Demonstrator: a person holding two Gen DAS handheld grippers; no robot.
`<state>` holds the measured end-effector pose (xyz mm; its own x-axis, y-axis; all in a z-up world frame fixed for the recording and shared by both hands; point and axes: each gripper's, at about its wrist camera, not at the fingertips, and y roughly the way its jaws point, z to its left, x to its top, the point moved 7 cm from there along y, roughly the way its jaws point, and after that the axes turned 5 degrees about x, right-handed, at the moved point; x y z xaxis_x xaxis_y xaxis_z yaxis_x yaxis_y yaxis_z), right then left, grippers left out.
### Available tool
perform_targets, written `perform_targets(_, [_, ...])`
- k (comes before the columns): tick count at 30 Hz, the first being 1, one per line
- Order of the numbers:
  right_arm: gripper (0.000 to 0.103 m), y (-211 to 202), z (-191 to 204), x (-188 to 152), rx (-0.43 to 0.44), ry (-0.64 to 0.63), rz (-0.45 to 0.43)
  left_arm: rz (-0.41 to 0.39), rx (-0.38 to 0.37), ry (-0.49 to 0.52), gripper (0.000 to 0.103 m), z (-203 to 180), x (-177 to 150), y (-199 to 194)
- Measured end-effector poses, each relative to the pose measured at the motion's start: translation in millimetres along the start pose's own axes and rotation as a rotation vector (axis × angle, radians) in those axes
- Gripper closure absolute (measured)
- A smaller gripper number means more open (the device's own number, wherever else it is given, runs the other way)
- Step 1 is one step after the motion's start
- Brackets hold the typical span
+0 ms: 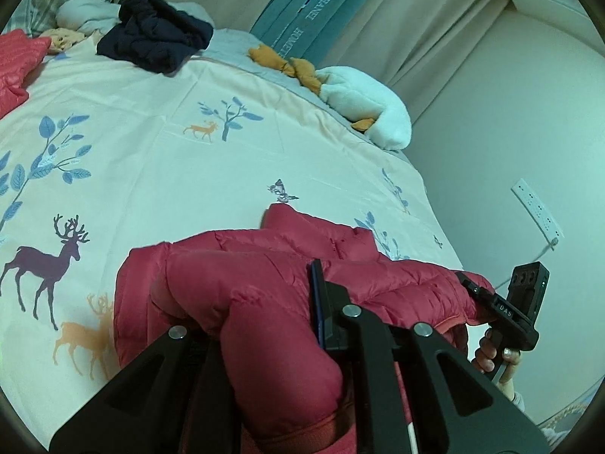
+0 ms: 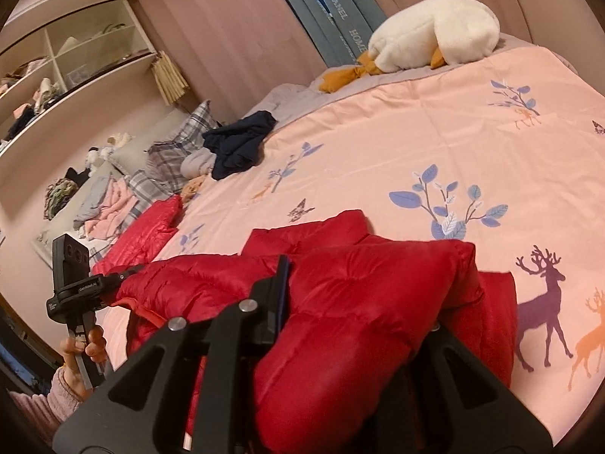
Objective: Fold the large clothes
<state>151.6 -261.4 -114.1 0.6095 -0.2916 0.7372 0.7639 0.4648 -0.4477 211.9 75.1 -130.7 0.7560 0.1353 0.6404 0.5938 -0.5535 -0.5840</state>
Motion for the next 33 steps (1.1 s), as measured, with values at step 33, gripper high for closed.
perform_targets(33, [0.088, 82.5, -62.7, 11.3, -0.118, 0.154, 0.121, 0.111, 0.233, 0.046, 0.087, 22.3, 20.3, 101.8])
